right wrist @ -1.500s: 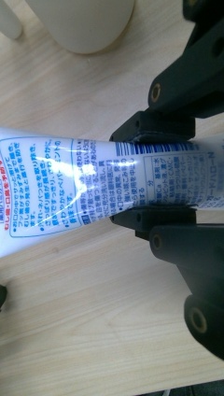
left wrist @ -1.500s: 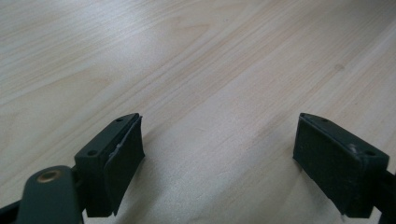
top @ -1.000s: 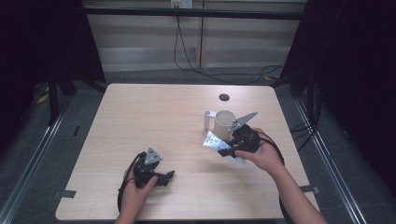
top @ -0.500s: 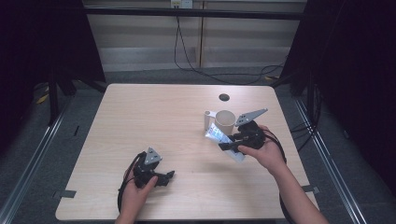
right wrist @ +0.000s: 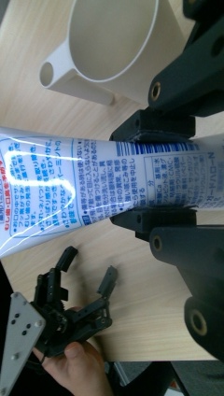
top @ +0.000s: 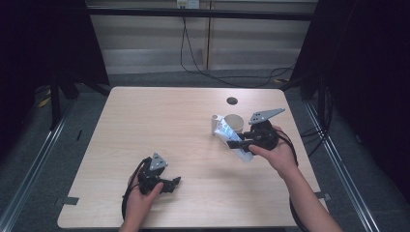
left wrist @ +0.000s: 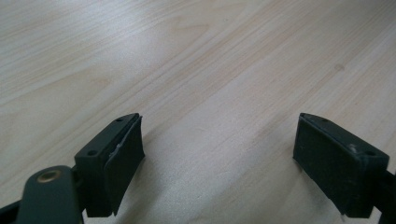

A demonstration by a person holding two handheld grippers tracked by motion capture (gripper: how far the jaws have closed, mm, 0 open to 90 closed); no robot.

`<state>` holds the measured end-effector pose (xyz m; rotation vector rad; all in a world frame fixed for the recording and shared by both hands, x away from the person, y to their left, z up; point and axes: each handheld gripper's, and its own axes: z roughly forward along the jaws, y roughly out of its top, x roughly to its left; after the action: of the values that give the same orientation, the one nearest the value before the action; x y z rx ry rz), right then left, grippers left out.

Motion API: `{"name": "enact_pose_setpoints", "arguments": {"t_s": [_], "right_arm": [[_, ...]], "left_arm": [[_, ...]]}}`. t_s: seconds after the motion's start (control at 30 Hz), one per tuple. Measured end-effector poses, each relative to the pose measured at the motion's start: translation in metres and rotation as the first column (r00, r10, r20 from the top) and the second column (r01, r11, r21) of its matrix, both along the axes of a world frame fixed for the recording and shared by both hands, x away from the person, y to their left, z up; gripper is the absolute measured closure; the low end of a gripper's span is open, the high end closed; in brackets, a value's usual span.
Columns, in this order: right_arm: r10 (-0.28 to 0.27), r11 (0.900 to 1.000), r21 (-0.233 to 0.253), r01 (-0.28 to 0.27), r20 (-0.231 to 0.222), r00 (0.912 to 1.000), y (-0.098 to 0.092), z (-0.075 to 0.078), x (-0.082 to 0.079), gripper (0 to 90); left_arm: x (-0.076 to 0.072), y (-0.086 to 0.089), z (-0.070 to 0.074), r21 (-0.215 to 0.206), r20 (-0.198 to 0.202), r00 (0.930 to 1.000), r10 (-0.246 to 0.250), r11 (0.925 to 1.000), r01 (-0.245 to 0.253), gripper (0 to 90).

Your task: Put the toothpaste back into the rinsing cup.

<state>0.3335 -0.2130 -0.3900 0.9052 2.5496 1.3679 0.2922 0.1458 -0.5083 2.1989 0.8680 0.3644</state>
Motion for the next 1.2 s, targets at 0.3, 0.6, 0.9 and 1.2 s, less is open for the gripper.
{"name": "enact_pose_setpoints", "arguments": {"t_s": [0.3,0.6,0.9,1.2], "right_arm": [[-0.022,0.999,0.047,0.020,0.033,0.9992,-0.001,0.009,0.001,65.0],[-0.042,0.997,0.060,0.038,0.057,0.9975,0.000,0.016,0.003,64.9],[-0.088,0.991,0.105,0.079,0.088,0.9922,-0.004,0.022,0.009,64.8],[-0.146,0.980,0.151,0.128,0.115,0.9826,-0.008,0.022,0.011,64.8]], "left_arm": [[0.000,0.000,0.000,0.001,0.000,1.0000,0.000,1.0000,0.000,15.8],[0.000,0.000,0.000,0.002,-0.001,1.0000,-0.001,1.0000,0.001,15.8],[0.000,0.000,0.000,0.002,-0.001,1.0000,-0.001,1.0000,0.001,15.8],[0.000,0.000,0.000,0.001,-0.001,1.0000,0.000,1.0000,0.000,15.9]]}}
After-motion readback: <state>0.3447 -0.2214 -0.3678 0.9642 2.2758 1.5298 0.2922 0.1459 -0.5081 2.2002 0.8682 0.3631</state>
